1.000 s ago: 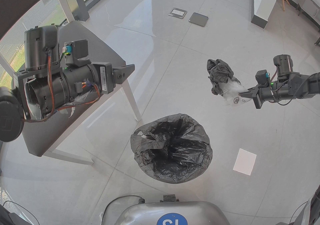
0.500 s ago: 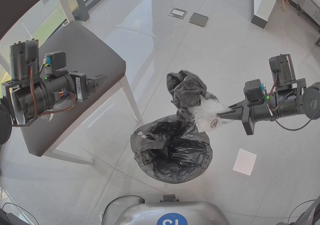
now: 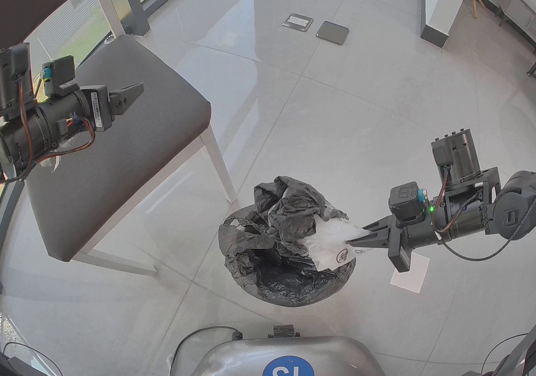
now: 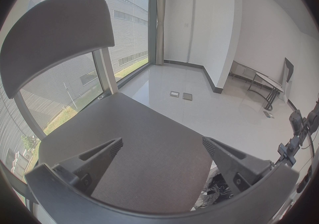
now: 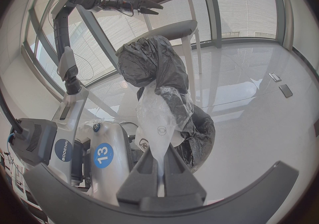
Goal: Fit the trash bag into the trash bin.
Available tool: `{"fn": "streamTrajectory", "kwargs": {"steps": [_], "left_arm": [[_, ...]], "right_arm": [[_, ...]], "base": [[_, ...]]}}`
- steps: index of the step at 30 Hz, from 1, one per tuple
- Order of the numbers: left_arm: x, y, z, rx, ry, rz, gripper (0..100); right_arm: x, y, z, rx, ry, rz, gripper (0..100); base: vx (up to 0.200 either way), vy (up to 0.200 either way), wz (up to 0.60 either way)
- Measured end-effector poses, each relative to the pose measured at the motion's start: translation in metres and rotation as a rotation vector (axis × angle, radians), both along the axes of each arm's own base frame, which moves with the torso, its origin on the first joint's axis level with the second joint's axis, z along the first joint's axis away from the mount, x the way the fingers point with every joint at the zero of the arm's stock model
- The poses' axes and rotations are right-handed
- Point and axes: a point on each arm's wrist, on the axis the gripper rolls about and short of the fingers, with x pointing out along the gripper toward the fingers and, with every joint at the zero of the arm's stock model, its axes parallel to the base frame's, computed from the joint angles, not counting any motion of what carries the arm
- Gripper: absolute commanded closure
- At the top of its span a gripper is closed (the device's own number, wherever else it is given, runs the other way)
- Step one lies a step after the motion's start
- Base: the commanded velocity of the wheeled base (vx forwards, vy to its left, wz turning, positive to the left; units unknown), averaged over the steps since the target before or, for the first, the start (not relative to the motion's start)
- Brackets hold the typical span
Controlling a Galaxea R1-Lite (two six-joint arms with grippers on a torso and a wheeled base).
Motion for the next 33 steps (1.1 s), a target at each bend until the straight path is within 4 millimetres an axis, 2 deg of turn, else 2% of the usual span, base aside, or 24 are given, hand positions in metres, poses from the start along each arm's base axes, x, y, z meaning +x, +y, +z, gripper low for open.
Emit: {"fn": "streamTrajectory", "kwargs": {"steps": [5, 14, 25, 26, 33], "left_arm": [[-0.004, 0.004, 0.005, -0.005, -0.018, 0.011, 0], [-0.005, 0.009, 0.009, -0.009, -0.036, 0.029, 0], [-0.003, 0.009, 0.010, -0.010, -0.039, 0.026, 0], [-0.003, 0.009, 0.011, -0.009, -0.040, 0.026, 0], [-0.001, 0.008, 0.010, -0.010, -0.038, 0.019, 0]], "right_arm": [[0.005, 0.004, -0.011, -0.005, 0.010, 0.003, 100], [0.025, 0.015, -0.034, -0.007, 0.014, 0.007, 100], [0.041, 0.027, -0.042, -0.009, 0.018, 0.021, 100], [0.041, 0.028, -0.043, -0.009, 0.019, 0.023, 0], [0.042, 0.031, -0.047, -0.013, 0.029, 0.030, 0]], "base": [[0.000, 0.000, 0.00], [0.000, 0.000, 0.00], [0.000, 0.000, 0.00], [0.000, 0.000, 0.00], [0.000, 0.000, 0.00]]}}
